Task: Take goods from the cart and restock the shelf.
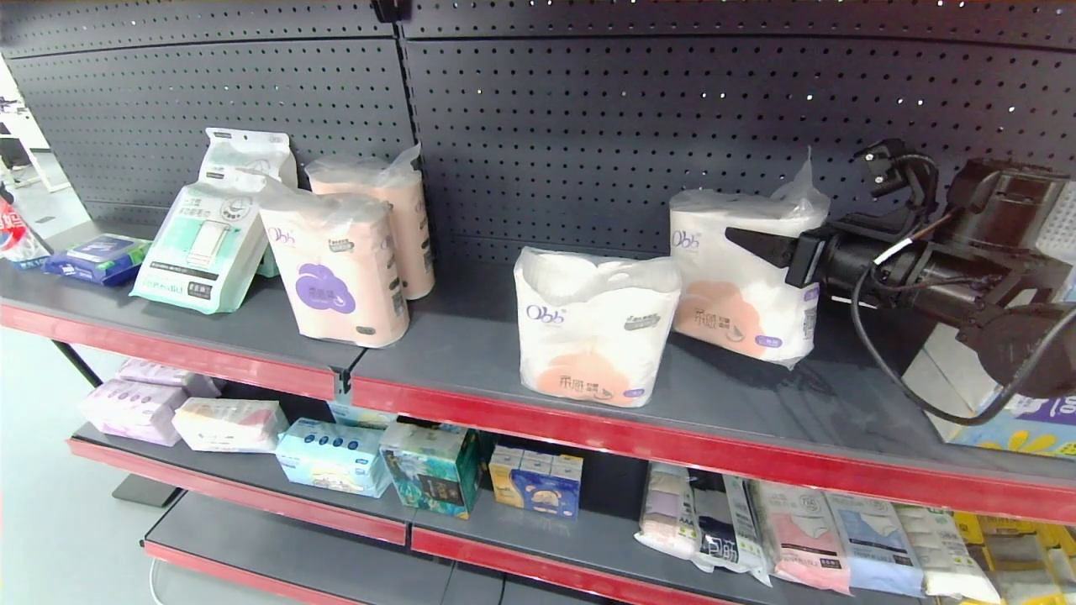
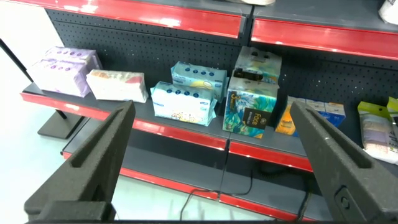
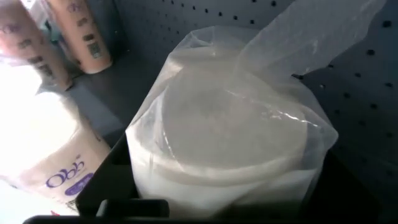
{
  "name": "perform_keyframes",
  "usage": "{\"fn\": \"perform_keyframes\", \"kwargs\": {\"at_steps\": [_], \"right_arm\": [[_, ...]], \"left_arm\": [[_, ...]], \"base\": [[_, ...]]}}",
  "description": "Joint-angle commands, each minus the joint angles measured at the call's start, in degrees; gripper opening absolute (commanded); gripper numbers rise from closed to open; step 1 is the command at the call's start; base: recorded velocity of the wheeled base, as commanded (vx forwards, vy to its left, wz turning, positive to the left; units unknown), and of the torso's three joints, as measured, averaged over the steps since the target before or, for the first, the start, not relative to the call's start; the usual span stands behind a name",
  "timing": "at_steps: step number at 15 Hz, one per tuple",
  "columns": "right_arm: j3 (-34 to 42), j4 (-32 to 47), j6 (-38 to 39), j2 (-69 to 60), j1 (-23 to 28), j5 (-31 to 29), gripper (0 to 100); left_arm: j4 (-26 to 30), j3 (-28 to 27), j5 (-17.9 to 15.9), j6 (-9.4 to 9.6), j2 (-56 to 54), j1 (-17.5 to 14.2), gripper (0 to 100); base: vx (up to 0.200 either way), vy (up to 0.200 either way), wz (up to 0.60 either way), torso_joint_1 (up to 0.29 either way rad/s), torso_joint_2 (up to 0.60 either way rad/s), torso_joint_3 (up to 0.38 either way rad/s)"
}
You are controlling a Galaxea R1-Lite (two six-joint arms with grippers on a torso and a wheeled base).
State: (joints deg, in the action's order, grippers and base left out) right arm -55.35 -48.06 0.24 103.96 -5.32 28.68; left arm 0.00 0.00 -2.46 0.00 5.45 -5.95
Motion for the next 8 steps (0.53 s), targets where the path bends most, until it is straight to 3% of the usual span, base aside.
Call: {"fn": "perform_keyframes", "kwargs": {"at_steps": [1, 6, 8], "right_arm": [[-0.73, -1.6, 0.02, 2.47, 0.48, 1.9, 0], [-2.66, -5.03, -0.86, 6.34, 1.36, 9.46, 0], [-4.33, -6.26, -0.86, 8.01, 1.1, 9.64, 0]], "left_arm": [[0.0, 0.0, 0.0, 0.0, 0.09, -0.03, 100], [0.0, 0.0, 0.0, 0.0, 0.09, -0.03, 100], [0.0, 0.0, 0.0, 0.0, 0.09, -0.03, 100]], "base": [[0.0, 0.0, 0.0, 0.0, 0.0, 0.0], [0.0, 0.0, 0.0, 0.0, 0.0, 0.0], [0.0, 0.0, 0.0, 0.0, 0.0, 0.0]]}}
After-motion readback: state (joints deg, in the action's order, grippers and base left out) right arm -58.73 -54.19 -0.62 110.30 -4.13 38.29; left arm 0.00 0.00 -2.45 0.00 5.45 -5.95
